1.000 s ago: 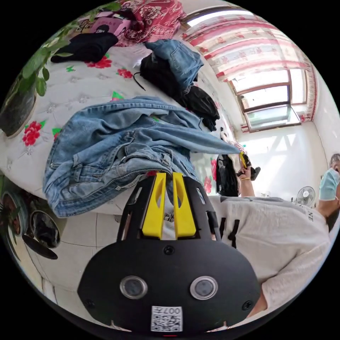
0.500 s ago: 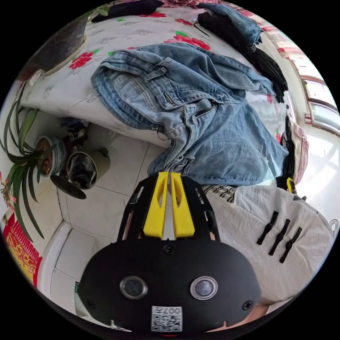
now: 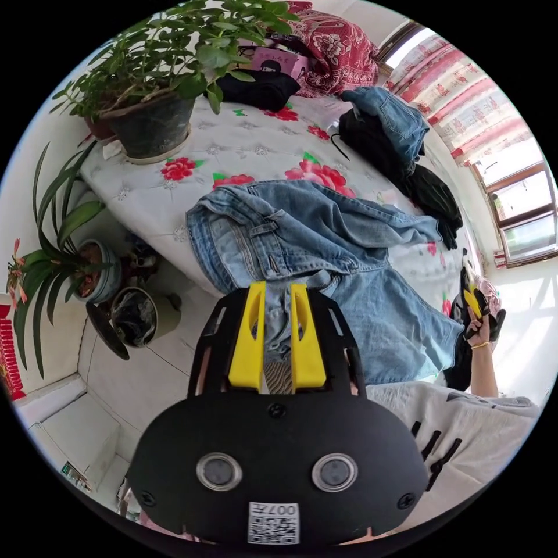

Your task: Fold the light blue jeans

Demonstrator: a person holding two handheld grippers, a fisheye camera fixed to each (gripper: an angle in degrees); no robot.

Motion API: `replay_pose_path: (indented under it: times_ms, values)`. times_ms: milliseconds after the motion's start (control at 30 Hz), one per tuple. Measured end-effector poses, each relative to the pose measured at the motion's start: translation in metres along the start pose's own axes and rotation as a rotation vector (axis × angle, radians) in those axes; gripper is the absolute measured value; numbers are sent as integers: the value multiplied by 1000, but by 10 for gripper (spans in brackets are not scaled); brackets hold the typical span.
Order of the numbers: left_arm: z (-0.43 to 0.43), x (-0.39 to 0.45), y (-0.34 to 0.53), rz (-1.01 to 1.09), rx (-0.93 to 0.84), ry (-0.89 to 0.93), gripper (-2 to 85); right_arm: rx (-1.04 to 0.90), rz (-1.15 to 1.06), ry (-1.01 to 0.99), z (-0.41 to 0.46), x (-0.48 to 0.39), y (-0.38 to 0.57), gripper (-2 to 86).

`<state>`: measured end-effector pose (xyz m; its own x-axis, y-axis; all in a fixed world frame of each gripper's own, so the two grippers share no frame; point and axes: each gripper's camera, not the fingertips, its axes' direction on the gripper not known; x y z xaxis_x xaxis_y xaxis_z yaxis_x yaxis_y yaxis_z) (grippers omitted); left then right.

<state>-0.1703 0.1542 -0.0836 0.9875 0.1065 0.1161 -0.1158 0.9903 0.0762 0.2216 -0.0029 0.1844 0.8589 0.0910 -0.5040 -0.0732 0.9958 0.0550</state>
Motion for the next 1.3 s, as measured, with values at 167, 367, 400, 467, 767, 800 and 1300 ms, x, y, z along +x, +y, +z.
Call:
replay_pose_path:
  times_ms: [167, 367, 400, 467, 767, 800, 1300]
  values:
    - [29, 4, -47, -41, 49, -55, 102, -63, 20, 10, 55, -15, -62, 113]
    - [87, 1, -95, -58, -28, -87, 108, -142, 149, 84, 130, -4, -127, 111]
    - [97, -2, -100, -63, -50, -87, 109, -142, 211, 86, 142, 5, -136, 107]
    - [106, -5, -104, -60, -64, -85, 107, -133, 319, 49, 159, 20, -145, 96]
    - [105, -16, -96, -26, -42, -50, 15, 23, 311, -91, 151, -1, -153, 3]
    - [98, -19, -92, -47, -11, -33, 5, 99, 284, -144, 127, -12, -147, 1]
    - [57, 87, -110, 291, 256, 133, -8, 651, -285, 149, -153, -133, -75, 8]
